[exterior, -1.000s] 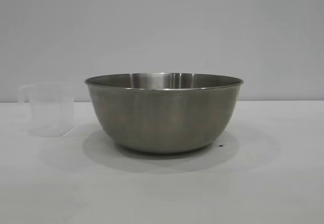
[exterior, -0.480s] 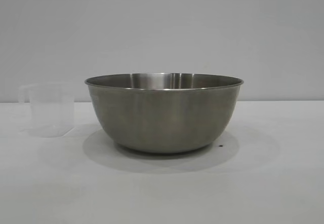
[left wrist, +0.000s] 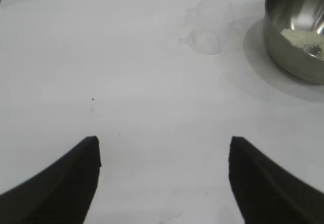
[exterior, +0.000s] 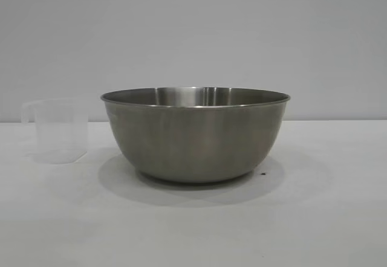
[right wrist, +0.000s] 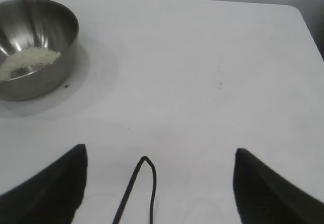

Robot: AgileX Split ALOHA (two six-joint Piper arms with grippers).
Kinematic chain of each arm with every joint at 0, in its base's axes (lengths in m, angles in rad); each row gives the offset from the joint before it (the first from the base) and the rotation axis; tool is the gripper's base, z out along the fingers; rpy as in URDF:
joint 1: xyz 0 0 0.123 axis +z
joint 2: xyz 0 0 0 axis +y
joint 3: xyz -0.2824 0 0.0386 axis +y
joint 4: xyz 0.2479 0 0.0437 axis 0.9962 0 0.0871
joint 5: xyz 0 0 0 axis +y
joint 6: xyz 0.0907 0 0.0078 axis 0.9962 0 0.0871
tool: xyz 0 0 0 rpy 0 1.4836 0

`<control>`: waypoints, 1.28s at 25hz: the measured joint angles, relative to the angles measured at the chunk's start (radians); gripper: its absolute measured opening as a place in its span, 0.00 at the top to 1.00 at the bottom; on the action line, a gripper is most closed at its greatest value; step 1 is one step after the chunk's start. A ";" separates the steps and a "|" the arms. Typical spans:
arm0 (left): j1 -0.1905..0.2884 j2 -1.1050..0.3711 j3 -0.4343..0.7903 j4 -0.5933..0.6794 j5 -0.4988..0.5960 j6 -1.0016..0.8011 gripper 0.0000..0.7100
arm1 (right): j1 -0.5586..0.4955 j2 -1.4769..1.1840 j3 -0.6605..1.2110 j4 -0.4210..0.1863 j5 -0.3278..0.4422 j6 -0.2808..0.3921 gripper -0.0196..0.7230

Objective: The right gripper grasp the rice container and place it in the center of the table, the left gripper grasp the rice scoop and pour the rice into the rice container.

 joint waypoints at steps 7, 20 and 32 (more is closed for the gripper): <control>0.000 0.000 0.000 0.000 0.000 0.003 0.34 | -0.015 0.000 0.000 0.000 0.000 0.000 0.24; 0.000 0.000 0.000 0.004 0.000 0.011 0.34 | -0.024 0.000 0.000 0.000 0.000 0.000 0.24; 0.079 0.000 0.000 0.025 0.000 0.023 0.34 | -0.024 0.000 0.000 0.000 0.000 0.000 0.24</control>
